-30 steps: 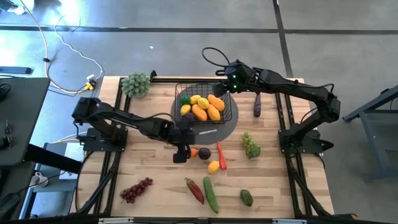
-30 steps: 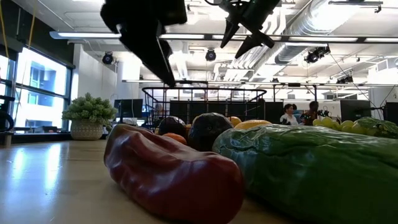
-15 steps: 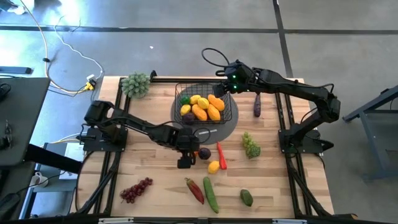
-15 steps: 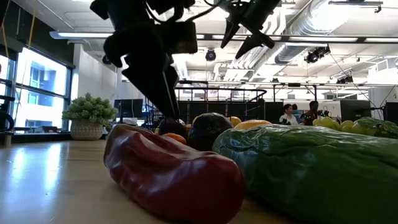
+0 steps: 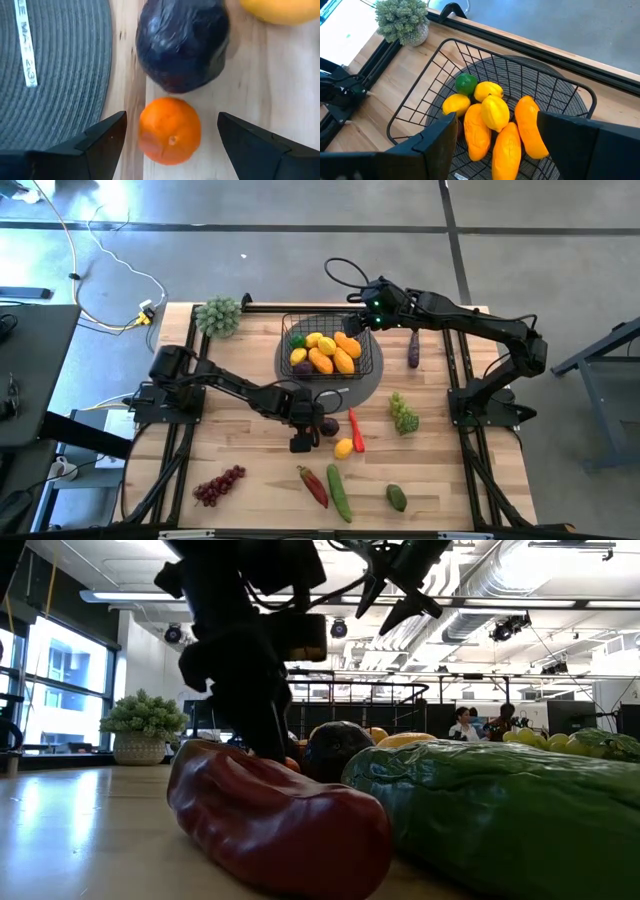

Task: Build produce basket
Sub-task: Put the orange into the black wire basket

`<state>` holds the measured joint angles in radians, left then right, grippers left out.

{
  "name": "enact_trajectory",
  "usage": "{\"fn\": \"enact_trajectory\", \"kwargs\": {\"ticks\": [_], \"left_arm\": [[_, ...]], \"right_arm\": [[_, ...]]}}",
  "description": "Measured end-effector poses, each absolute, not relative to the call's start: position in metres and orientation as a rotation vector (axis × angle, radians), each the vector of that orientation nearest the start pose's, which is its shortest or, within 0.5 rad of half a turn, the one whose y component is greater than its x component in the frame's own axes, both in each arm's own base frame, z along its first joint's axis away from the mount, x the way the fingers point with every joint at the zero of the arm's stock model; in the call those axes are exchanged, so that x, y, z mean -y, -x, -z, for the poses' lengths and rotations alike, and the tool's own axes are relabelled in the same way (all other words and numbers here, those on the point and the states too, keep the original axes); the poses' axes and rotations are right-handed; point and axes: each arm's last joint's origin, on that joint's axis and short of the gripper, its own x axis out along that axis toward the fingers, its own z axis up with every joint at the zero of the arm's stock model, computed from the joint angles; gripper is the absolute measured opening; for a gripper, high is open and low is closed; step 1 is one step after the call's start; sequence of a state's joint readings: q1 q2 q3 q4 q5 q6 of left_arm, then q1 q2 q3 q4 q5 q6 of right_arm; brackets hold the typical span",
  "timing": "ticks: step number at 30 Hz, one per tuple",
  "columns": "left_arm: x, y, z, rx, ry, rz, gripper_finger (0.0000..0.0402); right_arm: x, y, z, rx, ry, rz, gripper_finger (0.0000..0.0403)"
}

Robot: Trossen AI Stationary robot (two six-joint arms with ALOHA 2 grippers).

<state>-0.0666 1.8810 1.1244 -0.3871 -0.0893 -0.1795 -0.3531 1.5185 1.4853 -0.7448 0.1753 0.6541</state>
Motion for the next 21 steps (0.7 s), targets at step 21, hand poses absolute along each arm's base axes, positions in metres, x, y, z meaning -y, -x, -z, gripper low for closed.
{"fn": "enact_trajectory", "kwargs": {"ticks": [21], "left_arm": [[0.0209, -0.3577, -0.1383, -1.170, -0.001, -0.079, 0.0162]], "right_arm": [[0.1160, -0.3000, -0.3514, -0.586, -0.693, 0.749, 0.0255]]}}
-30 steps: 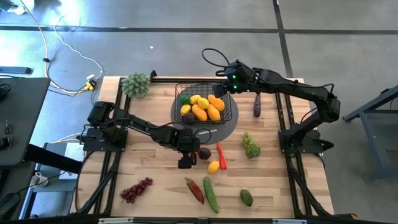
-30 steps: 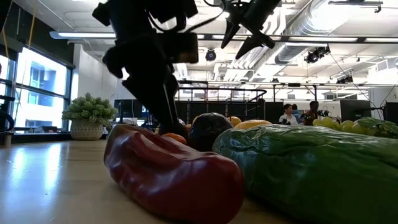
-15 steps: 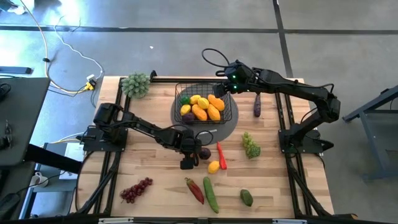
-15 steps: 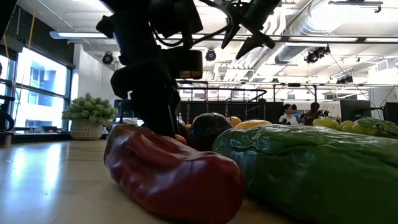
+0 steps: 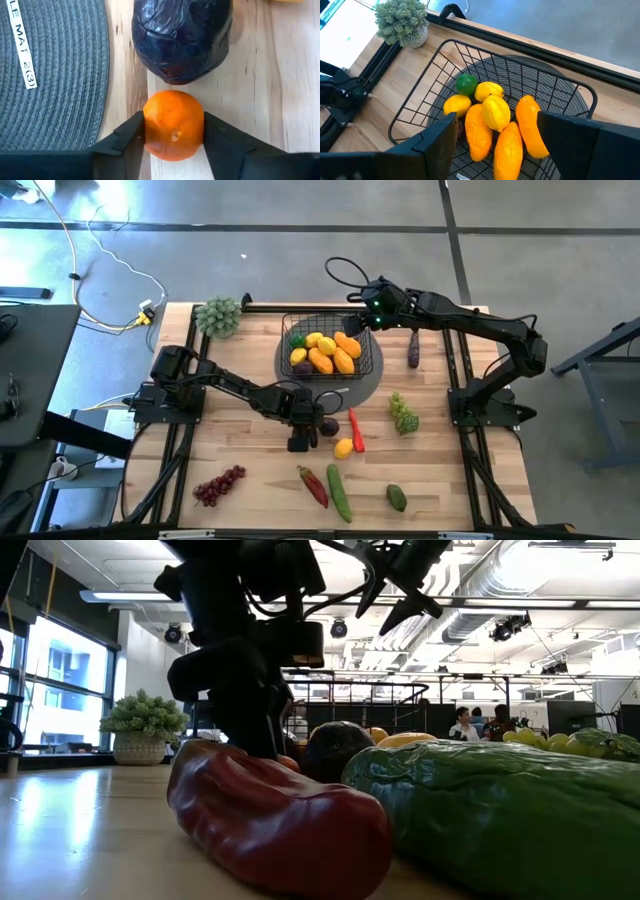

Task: Build produce basket
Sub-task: Put the orange into the black wire basket

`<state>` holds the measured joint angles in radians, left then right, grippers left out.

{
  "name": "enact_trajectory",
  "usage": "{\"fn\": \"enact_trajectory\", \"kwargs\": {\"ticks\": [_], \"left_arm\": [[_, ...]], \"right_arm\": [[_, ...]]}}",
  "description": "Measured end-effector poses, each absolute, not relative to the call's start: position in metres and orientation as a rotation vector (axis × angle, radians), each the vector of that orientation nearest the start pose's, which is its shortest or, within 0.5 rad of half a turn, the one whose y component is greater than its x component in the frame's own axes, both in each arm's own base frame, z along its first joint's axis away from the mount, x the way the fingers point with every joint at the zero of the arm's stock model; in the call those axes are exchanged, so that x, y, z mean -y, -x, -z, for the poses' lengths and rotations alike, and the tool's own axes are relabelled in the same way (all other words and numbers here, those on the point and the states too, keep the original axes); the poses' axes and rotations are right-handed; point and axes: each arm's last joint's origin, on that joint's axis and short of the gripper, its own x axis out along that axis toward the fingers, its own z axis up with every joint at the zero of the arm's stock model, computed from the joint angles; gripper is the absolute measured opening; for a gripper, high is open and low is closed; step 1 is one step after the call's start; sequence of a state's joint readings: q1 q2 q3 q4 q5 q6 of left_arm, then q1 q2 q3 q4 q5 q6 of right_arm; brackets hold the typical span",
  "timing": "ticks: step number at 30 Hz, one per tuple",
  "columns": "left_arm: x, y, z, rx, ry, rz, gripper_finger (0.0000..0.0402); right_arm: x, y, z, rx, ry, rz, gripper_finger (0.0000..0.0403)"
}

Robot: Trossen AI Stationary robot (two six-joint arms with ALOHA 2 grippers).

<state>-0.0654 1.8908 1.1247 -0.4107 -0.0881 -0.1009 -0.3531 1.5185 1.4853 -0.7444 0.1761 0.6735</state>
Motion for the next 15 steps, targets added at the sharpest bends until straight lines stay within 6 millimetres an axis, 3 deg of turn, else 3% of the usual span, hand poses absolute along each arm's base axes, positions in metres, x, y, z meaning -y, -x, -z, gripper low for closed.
{"fn": "enact_trajectory", "kwargs": {"ticks": [4, 11, 15], "left_arm": [[0.021, -0.357, -0.138, -1.181, -0.007, -0.073, 0.0135], [0.018, -0.353, -0.141, -1.210, -0.019, -0.063, 0.0131], [0.018, -0.349, -0.155, -1.190, -0.043, -0.046, 0.0130]], "right_arm": [[0.116, -0.300, -0.351, -0.586, -0.693, 0.749, 0.0255], [0.116, -0.300, -0.351, -0.587, -0.695, 0.750, 0.0255], [0.116, -0.299, -0.350, -0.599, -0.699, 0.757, 0.0255]]}}
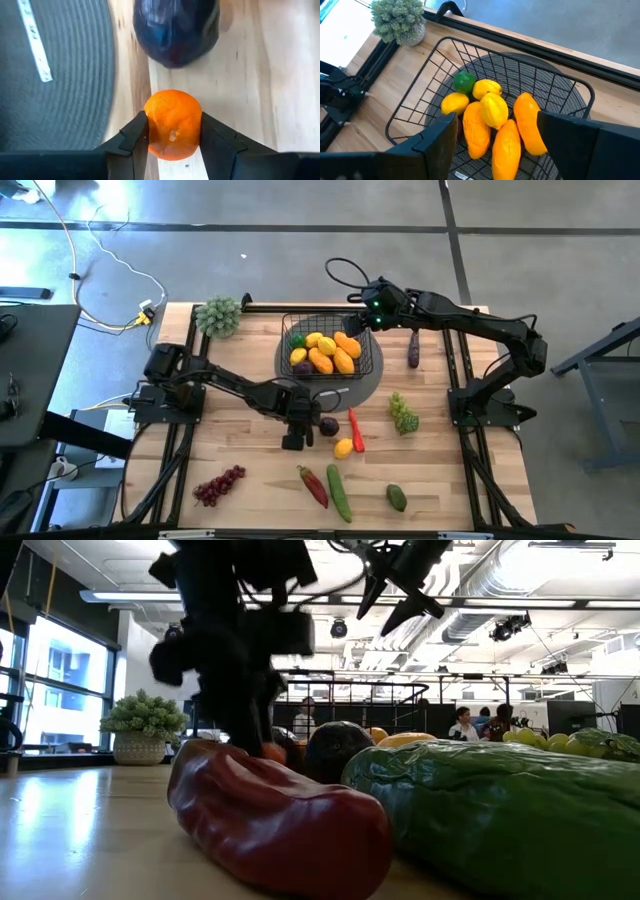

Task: Build produce basket
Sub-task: Put the orange into the black wire basket

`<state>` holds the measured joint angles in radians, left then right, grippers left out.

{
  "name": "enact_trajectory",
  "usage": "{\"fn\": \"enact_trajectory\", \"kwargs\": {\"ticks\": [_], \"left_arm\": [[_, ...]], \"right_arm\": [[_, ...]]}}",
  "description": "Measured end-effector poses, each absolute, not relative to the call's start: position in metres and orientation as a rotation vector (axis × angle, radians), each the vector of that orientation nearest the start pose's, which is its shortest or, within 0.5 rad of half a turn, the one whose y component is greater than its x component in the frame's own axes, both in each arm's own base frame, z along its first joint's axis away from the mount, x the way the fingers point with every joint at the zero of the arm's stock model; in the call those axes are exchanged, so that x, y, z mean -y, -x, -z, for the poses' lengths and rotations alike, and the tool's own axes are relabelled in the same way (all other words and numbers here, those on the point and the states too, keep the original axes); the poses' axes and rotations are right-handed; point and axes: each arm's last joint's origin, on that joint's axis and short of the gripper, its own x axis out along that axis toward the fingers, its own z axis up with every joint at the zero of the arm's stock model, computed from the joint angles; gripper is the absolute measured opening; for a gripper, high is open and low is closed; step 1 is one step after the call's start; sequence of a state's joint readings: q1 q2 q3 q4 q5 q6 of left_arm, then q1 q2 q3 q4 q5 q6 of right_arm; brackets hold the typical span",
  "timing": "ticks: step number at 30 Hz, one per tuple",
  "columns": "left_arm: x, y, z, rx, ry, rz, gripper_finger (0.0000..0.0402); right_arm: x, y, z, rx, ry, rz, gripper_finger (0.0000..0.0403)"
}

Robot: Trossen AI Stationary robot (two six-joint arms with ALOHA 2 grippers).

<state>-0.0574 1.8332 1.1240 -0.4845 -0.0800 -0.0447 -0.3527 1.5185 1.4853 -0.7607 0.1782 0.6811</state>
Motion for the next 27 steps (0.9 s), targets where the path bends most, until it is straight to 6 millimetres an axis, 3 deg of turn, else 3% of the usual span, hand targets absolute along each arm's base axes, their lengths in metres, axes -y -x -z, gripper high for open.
{"fn": "enact_trajectory", "kwargs": {"ticks": [15, 27], "left_arm": [[0.002, -0.325, -0.225, -1.012, -0.055, -0.114, 0.0129], [-0.036, -0.287, -0.291, -0.805, -0.131, -0.275, 0.0129]], "right_arm": [[0.116, -0.298, -0.349, -0.599, -0.726, 0.785, 0.0255], [0.116, -0.297, -0.349, -0.585, -0.744, 0.828, 0.0255]]}}
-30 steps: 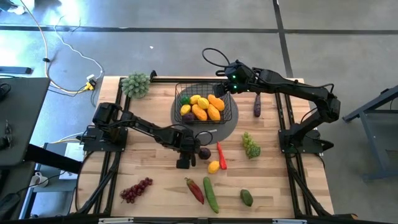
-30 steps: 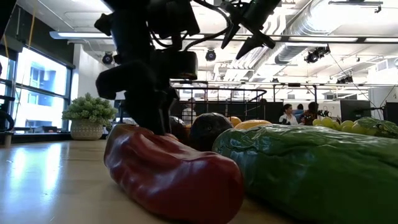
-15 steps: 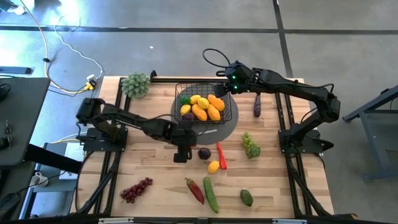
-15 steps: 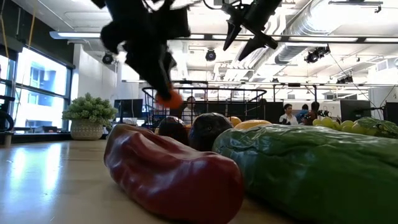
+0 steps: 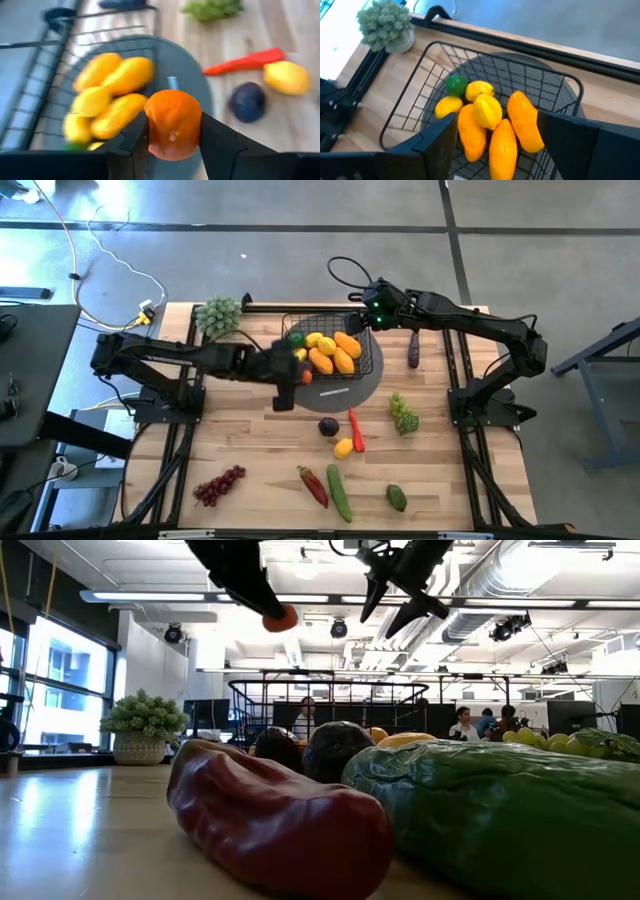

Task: Build produce basket
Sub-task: Put the orange into the black wire basket

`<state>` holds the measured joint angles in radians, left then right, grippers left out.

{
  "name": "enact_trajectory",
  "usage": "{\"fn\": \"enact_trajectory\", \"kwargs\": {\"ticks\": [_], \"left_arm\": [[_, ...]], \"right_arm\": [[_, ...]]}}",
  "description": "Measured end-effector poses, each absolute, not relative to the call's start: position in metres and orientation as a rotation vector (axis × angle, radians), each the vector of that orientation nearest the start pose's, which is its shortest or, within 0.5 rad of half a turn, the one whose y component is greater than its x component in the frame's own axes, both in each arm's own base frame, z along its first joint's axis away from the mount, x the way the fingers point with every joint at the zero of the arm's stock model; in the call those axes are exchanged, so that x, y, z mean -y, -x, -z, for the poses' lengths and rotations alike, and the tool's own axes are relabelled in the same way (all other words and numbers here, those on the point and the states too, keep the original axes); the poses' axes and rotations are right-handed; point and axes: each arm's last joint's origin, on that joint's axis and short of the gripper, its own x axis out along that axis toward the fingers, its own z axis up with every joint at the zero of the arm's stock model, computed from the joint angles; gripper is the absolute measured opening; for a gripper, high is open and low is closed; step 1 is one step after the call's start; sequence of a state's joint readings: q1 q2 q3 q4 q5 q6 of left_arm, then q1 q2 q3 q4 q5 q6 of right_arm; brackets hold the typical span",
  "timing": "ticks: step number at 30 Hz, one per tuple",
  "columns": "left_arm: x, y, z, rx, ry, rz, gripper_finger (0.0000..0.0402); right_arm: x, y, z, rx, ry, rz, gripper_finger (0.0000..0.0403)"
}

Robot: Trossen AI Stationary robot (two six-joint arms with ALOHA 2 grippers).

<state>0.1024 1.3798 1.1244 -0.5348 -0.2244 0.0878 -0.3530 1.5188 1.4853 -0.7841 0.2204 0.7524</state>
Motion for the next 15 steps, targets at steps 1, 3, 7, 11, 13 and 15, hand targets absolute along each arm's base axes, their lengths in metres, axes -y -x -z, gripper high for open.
{"fn": "enact_trajectory", "kwargs": {"ticks": [1, 3, 7, 11, 13, 15], "left_arm": [[-0.041, -0.284, -0.294, -0.797, -0.140, -0.294, 0.0129], [-0.050, -0.280, -0.300, -0.777, -0.161, -0.333, 0.0129], [-0.073, -0.272, -0.304, -0.774, -0.168, -0.400, 0.0129], [-0.097, -0.265, -0.303, -0.783, -0.120, -0.448, 0.0129], [-0.109, -0.263, -0.301, -0.792, -0.099, -0.474, 0.0129], [-0.119, -0.261, -0.297, -0.808, -0.079, -0.499, 0.0129]], "right_arm": [[0.116, -0.297, -0.349, -0.578, -0.743, 0.841, 0.0255], [0.117, -0.297, -0.349, -0.571, -0.737, 0.861, 0.0255], [0.118, -0.296, -0.349, -0.561, -0.722, 0.888, 0.0255], [0.118, -0.296, -0.349, -0.550, -0.740, 0.901, 0.0255], [0.118, -0.296, -0.349, -0.547, -0.736, 0.910, 0.0255], [0.118, -0.296, -0.349, -0.543, -0.729, 0.922, 0.0255]]}}
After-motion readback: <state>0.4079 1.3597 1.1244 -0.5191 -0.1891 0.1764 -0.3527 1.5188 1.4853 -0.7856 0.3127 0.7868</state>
